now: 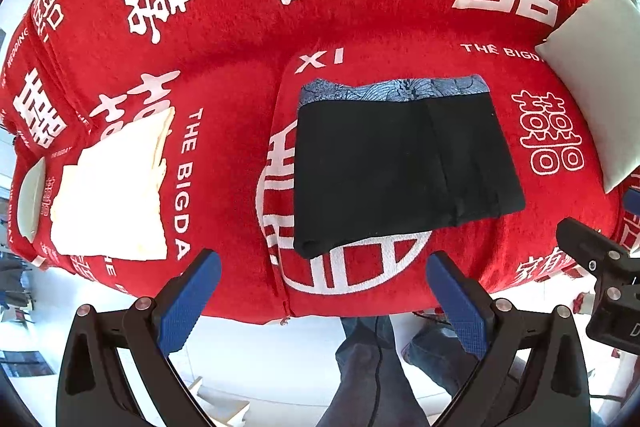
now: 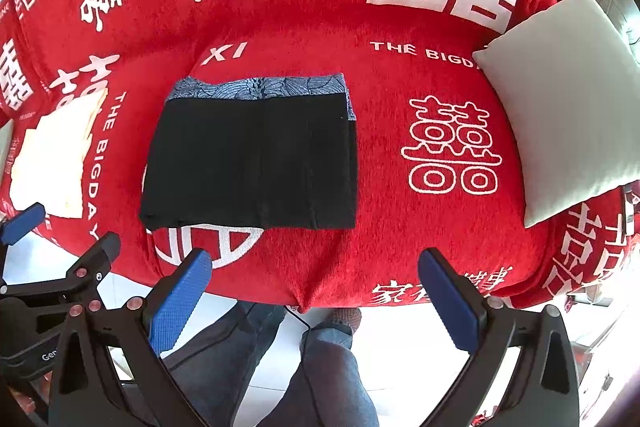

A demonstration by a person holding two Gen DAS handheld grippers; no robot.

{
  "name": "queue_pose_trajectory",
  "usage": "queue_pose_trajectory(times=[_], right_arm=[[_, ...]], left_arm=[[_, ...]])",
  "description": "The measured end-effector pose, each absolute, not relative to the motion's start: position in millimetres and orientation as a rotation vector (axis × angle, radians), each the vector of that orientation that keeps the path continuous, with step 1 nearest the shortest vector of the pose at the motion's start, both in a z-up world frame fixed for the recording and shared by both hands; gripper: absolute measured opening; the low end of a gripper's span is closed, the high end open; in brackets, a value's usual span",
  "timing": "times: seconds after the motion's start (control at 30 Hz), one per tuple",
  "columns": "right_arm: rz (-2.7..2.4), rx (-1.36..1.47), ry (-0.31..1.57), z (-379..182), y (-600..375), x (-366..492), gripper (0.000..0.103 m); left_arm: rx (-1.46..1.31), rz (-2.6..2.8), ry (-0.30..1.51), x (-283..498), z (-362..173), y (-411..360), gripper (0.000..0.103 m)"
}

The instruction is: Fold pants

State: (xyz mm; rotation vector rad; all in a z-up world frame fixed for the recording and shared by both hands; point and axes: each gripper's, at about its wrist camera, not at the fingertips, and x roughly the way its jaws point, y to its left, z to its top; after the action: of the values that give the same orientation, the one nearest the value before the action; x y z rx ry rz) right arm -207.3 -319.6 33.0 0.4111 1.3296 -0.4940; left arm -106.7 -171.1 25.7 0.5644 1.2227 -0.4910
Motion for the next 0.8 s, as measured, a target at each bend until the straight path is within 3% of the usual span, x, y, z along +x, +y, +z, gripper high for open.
queue_pose_trajectory(times=[0.8], right_arm=[[-0.496, 0.406, 1.328, 35.3, -324.3, -203.1, 0.103]], left_arm=[[0.561, -0.491, 1.229, -104.0, 24.5, -169.3, 0.103]])
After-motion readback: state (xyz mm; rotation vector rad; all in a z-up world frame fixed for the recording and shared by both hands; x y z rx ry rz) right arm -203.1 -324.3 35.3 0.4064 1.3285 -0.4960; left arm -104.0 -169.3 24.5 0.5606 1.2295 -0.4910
